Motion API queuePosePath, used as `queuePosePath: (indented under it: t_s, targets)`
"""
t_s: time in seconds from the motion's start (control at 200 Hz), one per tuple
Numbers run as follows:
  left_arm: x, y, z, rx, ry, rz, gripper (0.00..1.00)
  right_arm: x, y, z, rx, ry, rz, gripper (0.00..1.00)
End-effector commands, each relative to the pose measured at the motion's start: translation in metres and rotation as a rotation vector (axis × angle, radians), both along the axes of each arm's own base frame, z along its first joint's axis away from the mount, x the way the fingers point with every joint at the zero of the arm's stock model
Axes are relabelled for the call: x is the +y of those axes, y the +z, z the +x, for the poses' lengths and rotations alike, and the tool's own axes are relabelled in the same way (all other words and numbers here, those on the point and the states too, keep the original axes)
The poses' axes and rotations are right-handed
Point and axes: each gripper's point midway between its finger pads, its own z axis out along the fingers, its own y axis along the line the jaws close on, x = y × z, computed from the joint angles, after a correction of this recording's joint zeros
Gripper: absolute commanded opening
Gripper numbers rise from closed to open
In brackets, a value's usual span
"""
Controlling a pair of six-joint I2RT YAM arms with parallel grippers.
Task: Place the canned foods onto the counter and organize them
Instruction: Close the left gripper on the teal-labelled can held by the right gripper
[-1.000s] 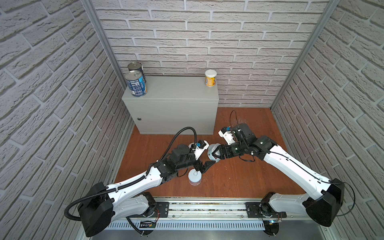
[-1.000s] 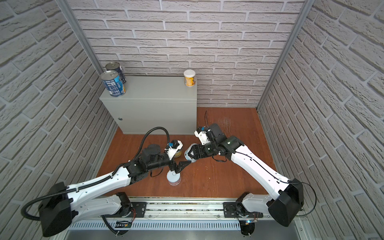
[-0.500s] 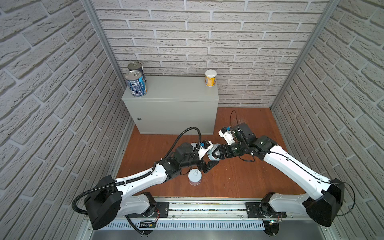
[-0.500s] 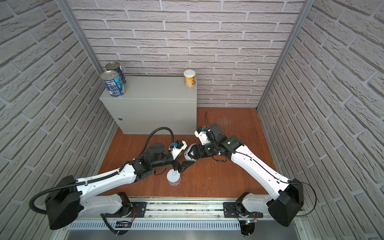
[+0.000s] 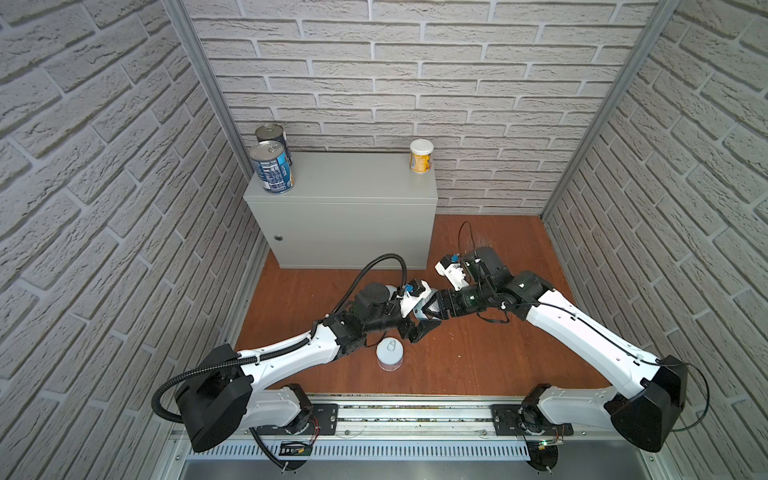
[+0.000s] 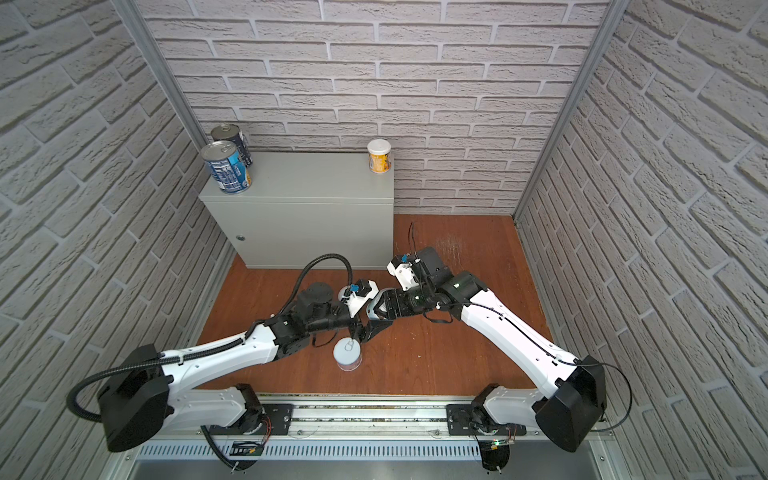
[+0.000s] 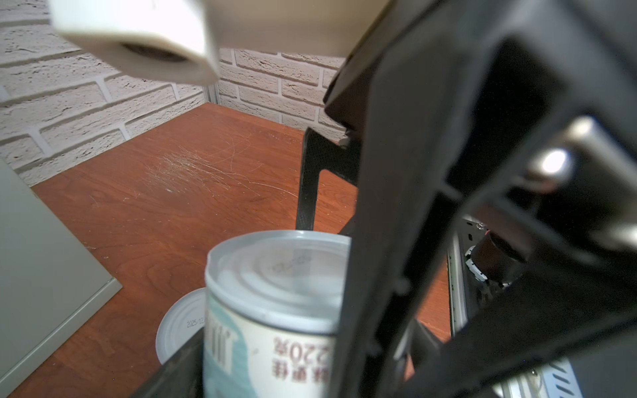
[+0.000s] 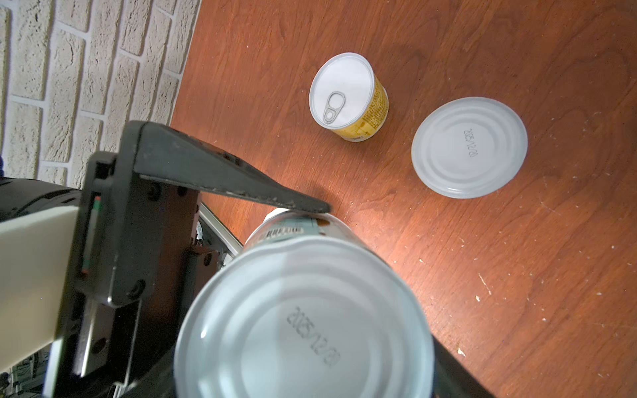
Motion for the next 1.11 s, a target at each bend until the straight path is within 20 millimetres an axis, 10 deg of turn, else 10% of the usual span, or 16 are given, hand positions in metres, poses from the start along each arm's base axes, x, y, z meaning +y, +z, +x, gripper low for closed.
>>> queuePosePath:
  t_s: [0.0, 1.1]
  targets:
    - [-0.0094, 0.0253, 0.0041, -0.07, -0.013, -0.069, 0.92, 0.0107, 0.0164, 0.0088, -0.056, 0.012, 0.075, 0.48]
    - [-0.0083, 0.0294, 0.0083, -0.083, 0.017, -0.106, 0.58, 0.0118, 0.0124, 0.0098, -0.045, 0.002, 0.08, 0.58]
